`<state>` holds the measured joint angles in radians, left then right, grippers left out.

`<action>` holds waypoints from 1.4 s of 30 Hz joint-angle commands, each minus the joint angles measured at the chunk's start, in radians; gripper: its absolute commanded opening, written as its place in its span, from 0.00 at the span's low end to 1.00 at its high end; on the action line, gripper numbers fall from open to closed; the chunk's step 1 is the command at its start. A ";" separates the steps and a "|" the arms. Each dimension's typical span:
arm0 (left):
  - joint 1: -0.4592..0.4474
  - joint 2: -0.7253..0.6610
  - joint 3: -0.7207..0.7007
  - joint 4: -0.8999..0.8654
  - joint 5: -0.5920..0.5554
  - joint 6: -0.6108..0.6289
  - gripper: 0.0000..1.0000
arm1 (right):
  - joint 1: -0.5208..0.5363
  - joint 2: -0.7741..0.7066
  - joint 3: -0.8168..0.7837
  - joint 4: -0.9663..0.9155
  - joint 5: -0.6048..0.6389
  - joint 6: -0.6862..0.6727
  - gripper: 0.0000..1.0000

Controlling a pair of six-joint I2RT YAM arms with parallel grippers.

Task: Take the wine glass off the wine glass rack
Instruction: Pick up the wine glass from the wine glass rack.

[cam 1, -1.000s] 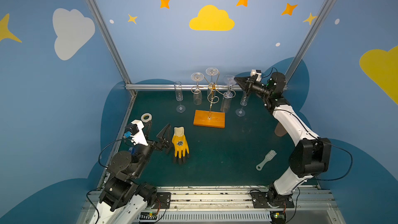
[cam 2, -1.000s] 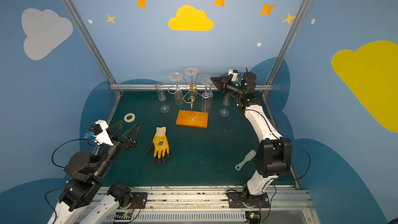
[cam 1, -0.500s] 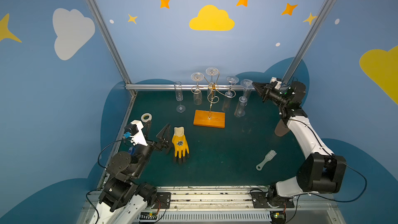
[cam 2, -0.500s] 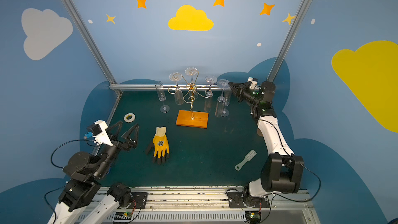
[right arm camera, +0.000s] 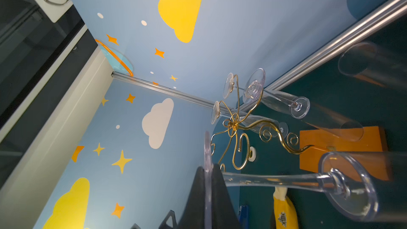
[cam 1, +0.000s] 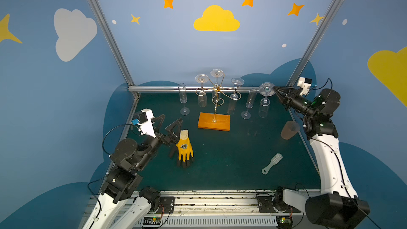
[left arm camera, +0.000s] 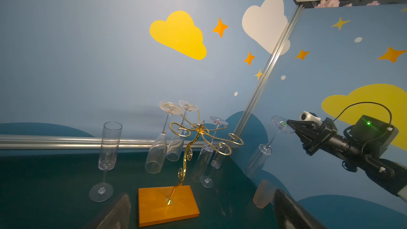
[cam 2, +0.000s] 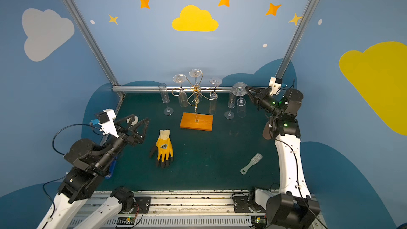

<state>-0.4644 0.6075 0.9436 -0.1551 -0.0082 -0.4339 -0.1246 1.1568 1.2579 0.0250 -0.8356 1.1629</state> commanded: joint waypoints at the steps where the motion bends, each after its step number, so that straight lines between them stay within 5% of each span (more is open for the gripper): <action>1: 0.004 0.062 0.065 0.040 0.133 -0.094 0.99 | 0.006 -0.070 0.035 -0.024 0.021 -0.237 0.00; 10: 0.003 0.208 0.153 0.151 0.344 -0.329 0.98 | 0.125 -0.204 -0.003 -0.053 -0.002 -0.685 0.00; 18: -0.009 0.266 0.139 0.235 0.410 -0.422 0.97 | 0.298 -0.257 -0.026 -0.112 0.001 -0.952 0.00; 42: -0.126 0.408 0.115 0.331 0.526 -0.427 0.92 | 0.686 -0.258 -0.148 -0.170 0.094 -1.498 0.00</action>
<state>-0.5842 1.0039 1.0683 0.1410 0.4885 -0.8616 0.5438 0.8993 1.1133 -0.1631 -0.7406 -0.2344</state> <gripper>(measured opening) 0.920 0.062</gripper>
